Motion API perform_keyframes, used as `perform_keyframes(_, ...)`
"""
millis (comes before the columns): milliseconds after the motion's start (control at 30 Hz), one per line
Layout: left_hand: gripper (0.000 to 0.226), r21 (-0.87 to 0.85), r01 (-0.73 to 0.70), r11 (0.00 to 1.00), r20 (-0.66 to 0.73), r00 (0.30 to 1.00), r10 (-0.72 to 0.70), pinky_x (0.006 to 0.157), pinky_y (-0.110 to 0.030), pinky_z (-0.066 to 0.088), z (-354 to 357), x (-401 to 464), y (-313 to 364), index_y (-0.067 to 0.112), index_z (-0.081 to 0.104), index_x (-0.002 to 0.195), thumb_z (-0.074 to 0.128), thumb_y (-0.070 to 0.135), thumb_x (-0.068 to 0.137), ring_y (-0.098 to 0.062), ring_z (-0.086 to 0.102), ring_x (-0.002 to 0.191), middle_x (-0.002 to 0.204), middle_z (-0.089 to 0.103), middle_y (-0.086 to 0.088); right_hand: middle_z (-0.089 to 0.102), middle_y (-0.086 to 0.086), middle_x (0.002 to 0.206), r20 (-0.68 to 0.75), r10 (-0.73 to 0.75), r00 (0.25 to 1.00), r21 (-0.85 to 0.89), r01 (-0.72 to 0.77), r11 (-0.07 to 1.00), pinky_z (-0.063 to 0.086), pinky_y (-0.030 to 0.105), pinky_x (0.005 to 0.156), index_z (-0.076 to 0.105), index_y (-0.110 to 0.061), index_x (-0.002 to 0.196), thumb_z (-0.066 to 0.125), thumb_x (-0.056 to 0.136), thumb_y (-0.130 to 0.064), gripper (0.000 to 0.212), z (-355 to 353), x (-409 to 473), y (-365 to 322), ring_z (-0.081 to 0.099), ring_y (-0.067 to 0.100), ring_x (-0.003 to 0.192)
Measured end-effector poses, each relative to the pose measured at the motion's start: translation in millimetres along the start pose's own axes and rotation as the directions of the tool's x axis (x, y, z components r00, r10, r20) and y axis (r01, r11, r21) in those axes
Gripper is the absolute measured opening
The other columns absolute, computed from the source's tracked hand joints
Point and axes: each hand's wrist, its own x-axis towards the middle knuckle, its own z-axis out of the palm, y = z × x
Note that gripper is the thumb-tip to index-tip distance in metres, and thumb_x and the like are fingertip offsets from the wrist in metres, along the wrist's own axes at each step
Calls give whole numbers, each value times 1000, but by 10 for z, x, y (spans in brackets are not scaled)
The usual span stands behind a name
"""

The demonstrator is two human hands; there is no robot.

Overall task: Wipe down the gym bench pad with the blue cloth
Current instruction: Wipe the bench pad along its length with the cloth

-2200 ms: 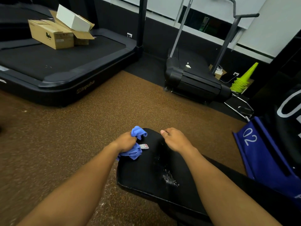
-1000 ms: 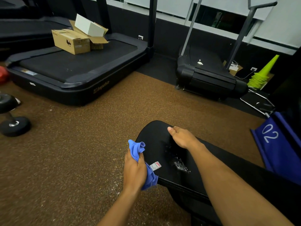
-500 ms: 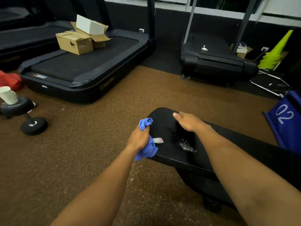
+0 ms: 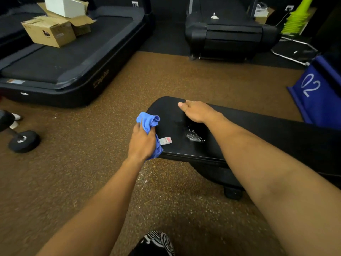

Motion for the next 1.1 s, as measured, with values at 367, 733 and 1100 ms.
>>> perform_keyframes(367, 81, 468, -409, 783, 192, 912, 361, 124, -53, -6, 711, -988, 383, 18, 13, 161, 17, 57, 90, -27, -7, 156, 170, 1, -3, 21, -2, 164, -13, 22, 1000, -6, -22, 1000, 13, 39, 120, 31, -17, 154, 22, 98, -66, 75, -28, -8, -11, 18, 21, 150)
perform_keyframes(733, 66, 282, -383, 879, -114, 897, 428, 125, -32, 5, 633, -801, 79, 16, 39, 153, 44, 37, 91, -16, 29, 150, 159, 39, 3, 17, -6, 164, 8, -16, 1000, 8, 16, 1000, 10, 41, 123, 28, -24, 155, 22, 100, -62, 67, -40, -27, 106, 13, 17, 151)
perform_keyframes(1100, 68, 160, -318, 935, -260, 900, 351, 125, -45, 3, 452, -694, -87, 13, 39, 152, 46, 34, 88, -17, 22, 152, 158, 40, 3, 16, -8, 164, 30, 7, 1000, 47, -9, 999, 10, 43, 122, 27, -27, 155, 22, 98, -66, 69, -53, -22, 102, 13, 19, 152)
